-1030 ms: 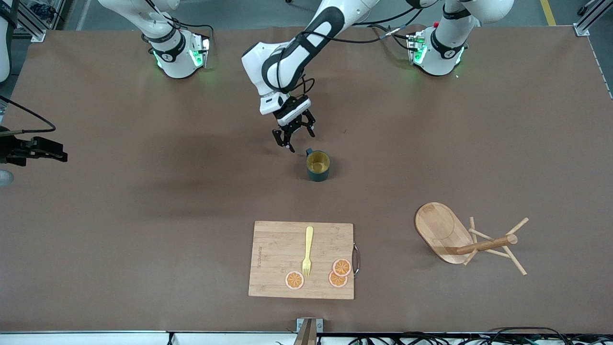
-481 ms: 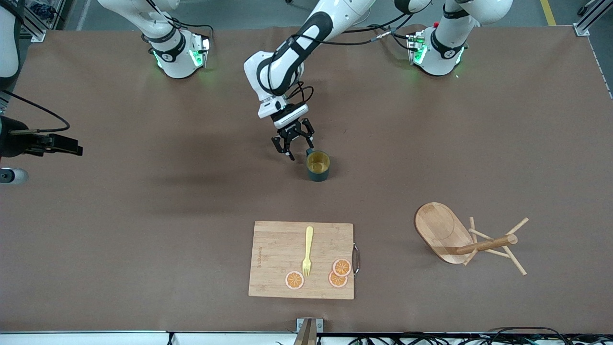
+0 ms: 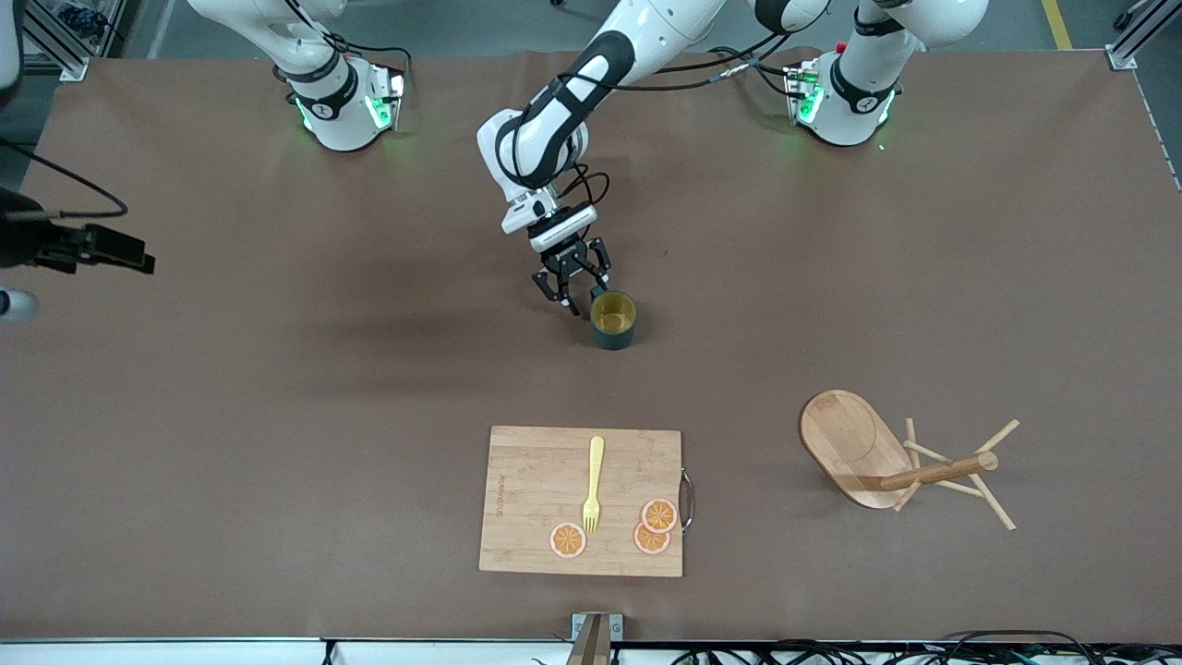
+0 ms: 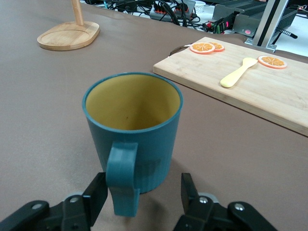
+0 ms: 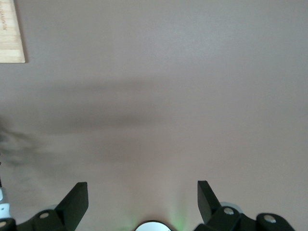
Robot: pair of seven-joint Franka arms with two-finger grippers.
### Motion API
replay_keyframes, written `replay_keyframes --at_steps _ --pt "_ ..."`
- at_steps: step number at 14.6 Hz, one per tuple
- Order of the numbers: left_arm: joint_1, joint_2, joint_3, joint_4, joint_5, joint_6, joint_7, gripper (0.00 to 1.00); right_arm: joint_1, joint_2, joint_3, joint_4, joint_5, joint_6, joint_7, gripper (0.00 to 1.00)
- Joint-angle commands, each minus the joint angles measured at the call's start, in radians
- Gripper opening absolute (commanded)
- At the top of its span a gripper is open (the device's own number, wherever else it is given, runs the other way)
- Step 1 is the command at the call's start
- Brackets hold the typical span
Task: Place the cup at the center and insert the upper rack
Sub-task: 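Lower the left gripper onto the mug handle and grasp it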
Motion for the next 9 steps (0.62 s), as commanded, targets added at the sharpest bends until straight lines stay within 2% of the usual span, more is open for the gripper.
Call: replay_keyframes --at_steps 1,3,4,8,9 --pt "-0.013 0.007 0.010 0.022 0.011 -0.023 0.007 0.44 0.005 -0.129 0.000 -0.100 0.006 0.006 0.006 1.00" --pt "-0.011 0.008 0.009 0.022 0.010 -0.021 0.009 0.23 0.005 -0.166 0.000 -0.120 0.004 0.004 0.006 1.00" --pt "-0.011 0.007 0.009 0.022 0.008 -0.023 0.009 0.17 0.006 -0.178 0.000 -0.129 0.004 0.004 0.006 1.00" --pt "-0.002 -0.002 0.010 0.025 0.001 -0.023 0.041 0.02 0.006 -0.206 0.008 -0.131 -0.037 0.004 -0.017 1.00" --pt "0.009 -0.016 0.012 0.029 -0.021 -0.023 0.052 0.01 0.005 -0.218 0.007 -0.136 -0.037 -0.005 -0.012 1.00"
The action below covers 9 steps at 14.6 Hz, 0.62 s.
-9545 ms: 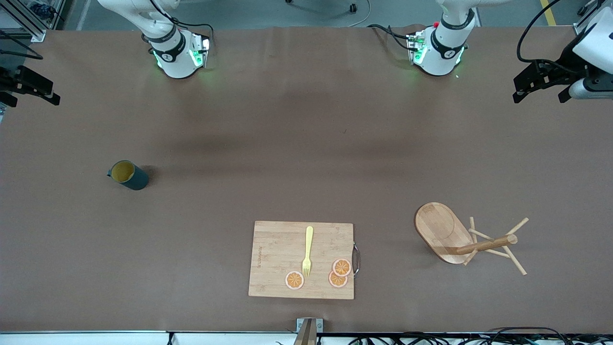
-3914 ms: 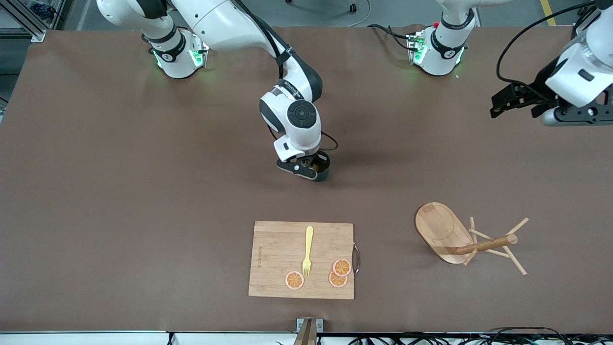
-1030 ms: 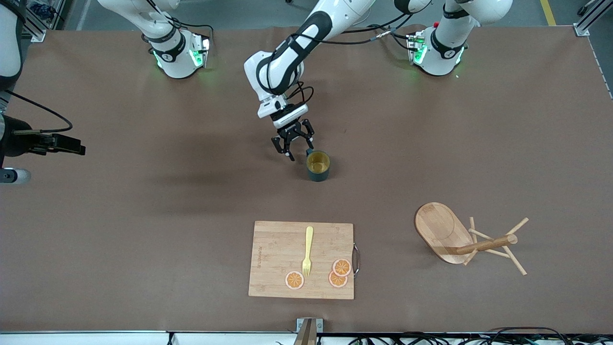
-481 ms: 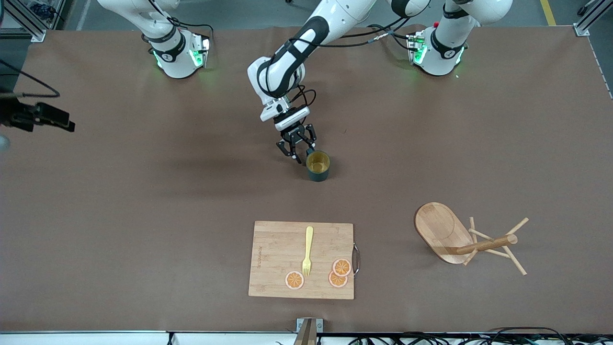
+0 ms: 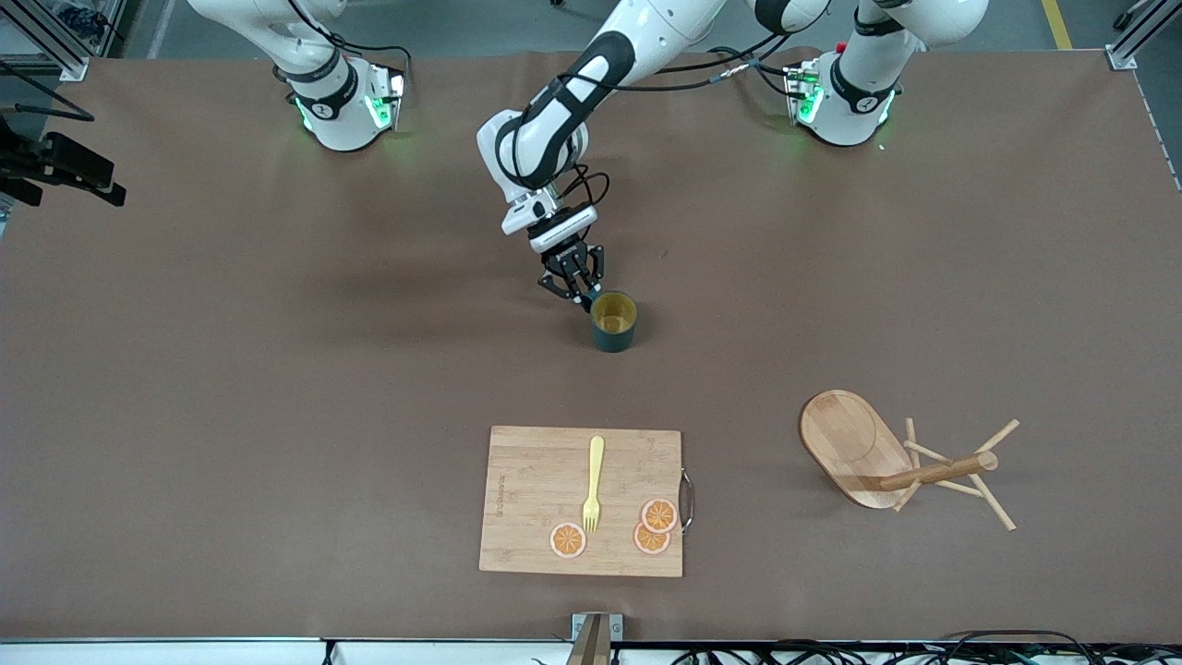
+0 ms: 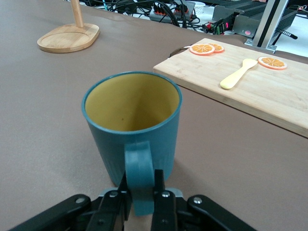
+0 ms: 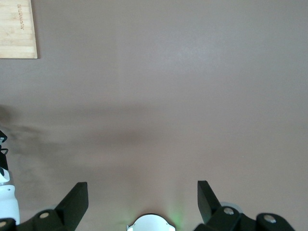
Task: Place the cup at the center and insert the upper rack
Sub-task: 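Lower the left gripper onto the mug handle and grasp it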
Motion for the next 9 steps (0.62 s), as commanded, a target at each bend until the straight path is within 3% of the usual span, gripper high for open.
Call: replay_keyframes --at_steps 1,6,9 --pt "0.018 -0.040 0.011 0.028 -0.049 -0.019 0.063 0.00 0.000 -0.049 0.001 -0.044 -0.020 -0.002 -0.004 1.00" --pt "0.165 -0.267 0.011 0.043 -0.295 -0.017 0.281 0.00 0.005 -0.051 0.003 -0.047 -0.009 0.007 -0.002 1.00" --pt "0.305 -0.413 0.008 0.043 -0.531 -0.003 0.501 0.00 0.007 -0.049 0.004 -0.044 -0.006 0.021 -0.007 1.00"
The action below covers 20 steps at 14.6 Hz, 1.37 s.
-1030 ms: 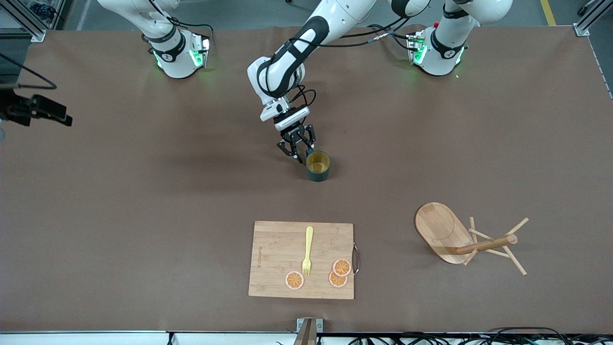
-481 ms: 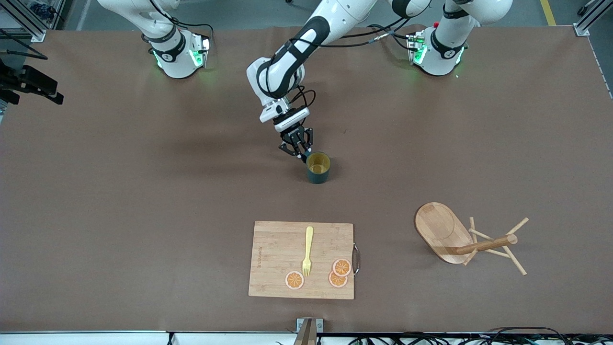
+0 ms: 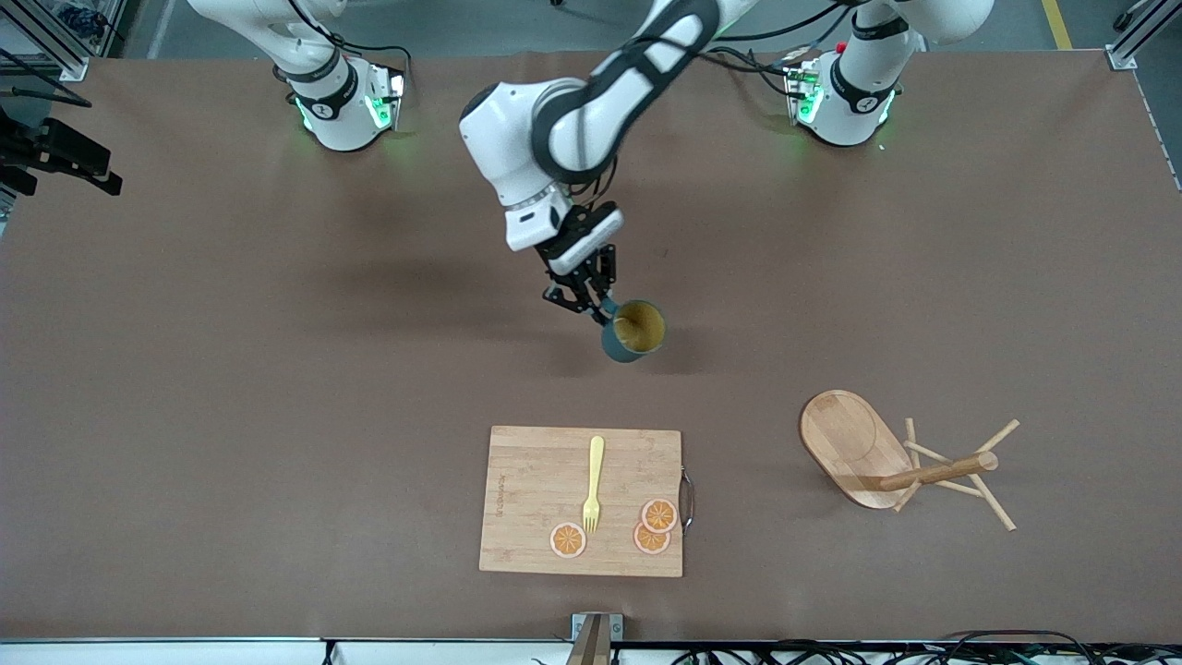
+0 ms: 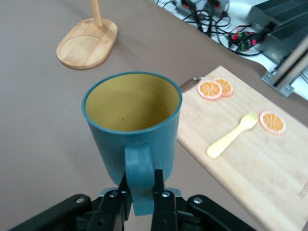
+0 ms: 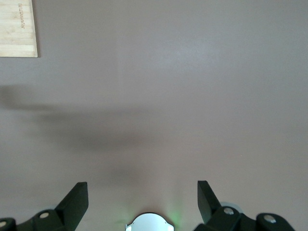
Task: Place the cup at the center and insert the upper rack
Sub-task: 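Carry the mug by its handle with the left gripper to the stand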
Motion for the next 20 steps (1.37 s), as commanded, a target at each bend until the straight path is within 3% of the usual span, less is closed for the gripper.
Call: replay_keyframes --at_steps 1,6,15,17,20 --pt "0.134 -0.149 -0.011 -0.042 -0.203 0.009 0.196 0.00 0.006 -0.031 0.001 -0.033 -0.001 0.021 -0.007 1.00" --pt "0.401 -0.273 -0.016 -0.029 -0.599 0.009 0.530 0.00 0.004 -0.031 0.001 -0.035 -0.001 0.026 -0.011 1.00" --pt "0.754 -0.267 -0.013 -0.022 -1.107 0.025 0.756 0.00 0.004 -0.031 0.001 -0.032 -0.001 0.026 -0.013 1.00" --pt "0.802 -0.252 -0.011 -0.022 -1.201 0.029 0.788 0.00 0.004 -0.031 0.001 -0.033 -0.001 0.026 -0.013 1.00" --pt "0.856 -0.237 -0.011 -0.025 -1.232 0.026 0.828 0.00 0.004 -0.031 0.001 -0.032 -0.001 0.026 -0.013 1.00"
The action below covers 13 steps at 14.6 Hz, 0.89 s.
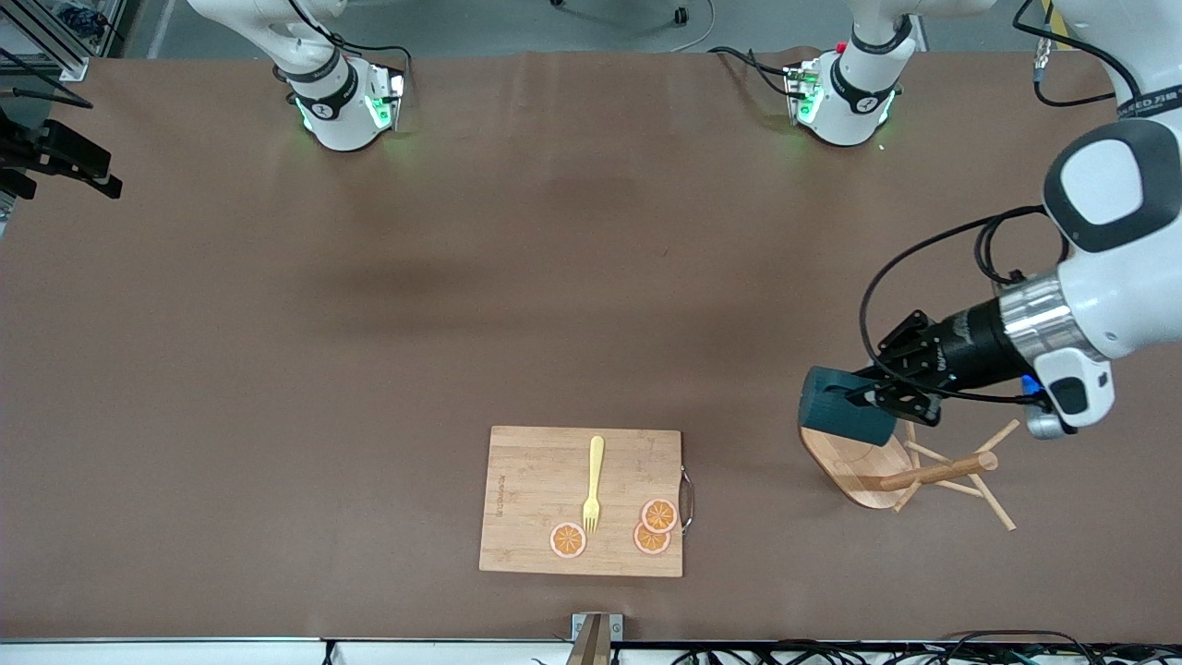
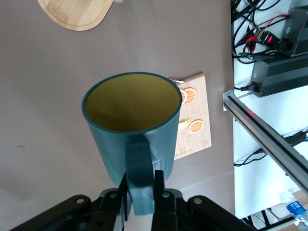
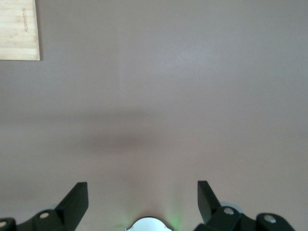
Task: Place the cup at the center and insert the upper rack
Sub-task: 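Carry the mug by its handle with the left gripper to the stand, then hang the mug handle on a stand peg and open the left gripper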
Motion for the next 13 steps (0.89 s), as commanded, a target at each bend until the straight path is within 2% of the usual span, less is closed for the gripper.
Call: replay_keyframes --at_steps 1,8,13 --pt "0.040 0.016 -0.008 -0.008 -0.030 0.012 0.034 0.00 0.003 -0.031 -0.001 -0.031 -0.001 0.013 -0.007 1.00" --pt "0.101 0.083 -0.007 -0.007 -0.183 0.015 0.144 0.00 0.022 -0.031 -0.003 -0.031 -0.001 0.016 -0.007 1.00" --pt "0.164 0.114 -0.008 -0.008 -0.223 0.013 0.186 0.01 0.018 -0.031 -0.006 -0.030 -0.001 0.014 -0.007 1.00"
